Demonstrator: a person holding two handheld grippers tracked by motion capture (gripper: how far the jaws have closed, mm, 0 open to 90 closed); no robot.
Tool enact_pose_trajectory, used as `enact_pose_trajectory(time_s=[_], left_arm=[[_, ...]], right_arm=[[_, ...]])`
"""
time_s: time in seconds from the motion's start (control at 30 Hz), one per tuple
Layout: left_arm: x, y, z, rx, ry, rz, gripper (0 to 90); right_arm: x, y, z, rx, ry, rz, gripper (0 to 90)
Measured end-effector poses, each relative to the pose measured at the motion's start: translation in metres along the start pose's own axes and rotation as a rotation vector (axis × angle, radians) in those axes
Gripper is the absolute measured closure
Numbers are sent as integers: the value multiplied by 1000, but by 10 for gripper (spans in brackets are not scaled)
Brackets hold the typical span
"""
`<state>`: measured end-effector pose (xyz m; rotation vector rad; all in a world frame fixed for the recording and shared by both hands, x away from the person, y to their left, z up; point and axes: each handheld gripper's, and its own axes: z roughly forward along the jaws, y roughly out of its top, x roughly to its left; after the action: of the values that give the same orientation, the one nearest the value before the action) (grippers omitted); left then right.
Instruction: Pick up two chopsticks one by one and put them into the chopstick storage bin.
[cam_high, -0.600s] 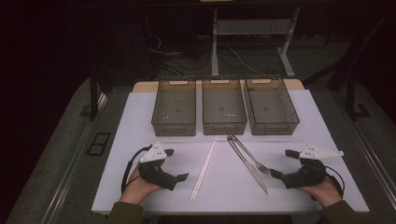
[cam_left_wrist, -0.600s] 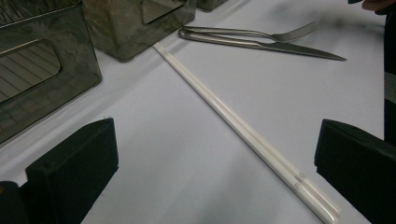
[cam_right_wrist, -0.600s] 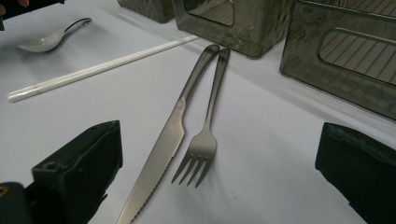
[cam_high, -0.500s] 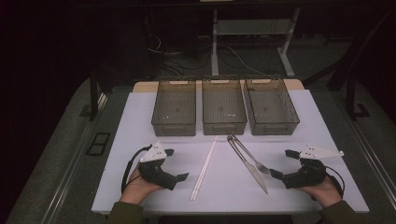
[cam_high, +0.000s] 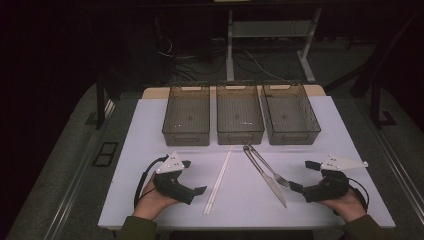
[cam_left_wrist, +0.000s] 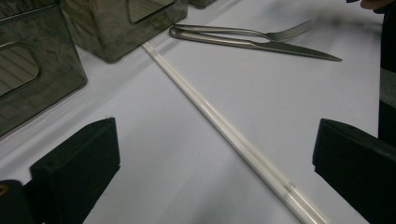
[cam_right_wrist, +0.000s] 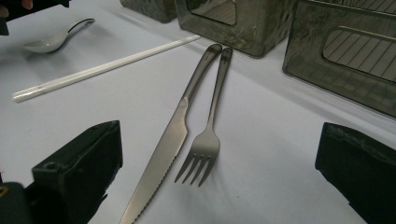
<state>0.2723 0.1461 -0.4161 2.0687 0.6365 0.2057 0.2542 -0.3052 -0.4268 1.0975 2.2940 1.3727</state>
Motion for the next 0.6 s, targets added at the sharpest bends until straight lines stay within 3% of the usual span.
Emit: enact_pose_trajectory(time_s=[0.17,0.27,0.37,0.4,0.43,0.6], left_arm=[[-5,4,3,-3,-8,2,132],[-8,5,6,3,-24,10,159],[-12,6,8,11,-35,15,273],[-13,7,9,11,-44,12,273],[-13,7,9,11,-52,11,351],[-16,8,14,37,-61,5,479]], right_arm=[[0,0,0,-1,4,3,10],[0,0,0,2,5,3,10],[0,0,0,0,5,2,10],[0,0,0,0,5,2,10],[0,0,0,1,5,3,10],[0,0,-1,2,8,3,10]])
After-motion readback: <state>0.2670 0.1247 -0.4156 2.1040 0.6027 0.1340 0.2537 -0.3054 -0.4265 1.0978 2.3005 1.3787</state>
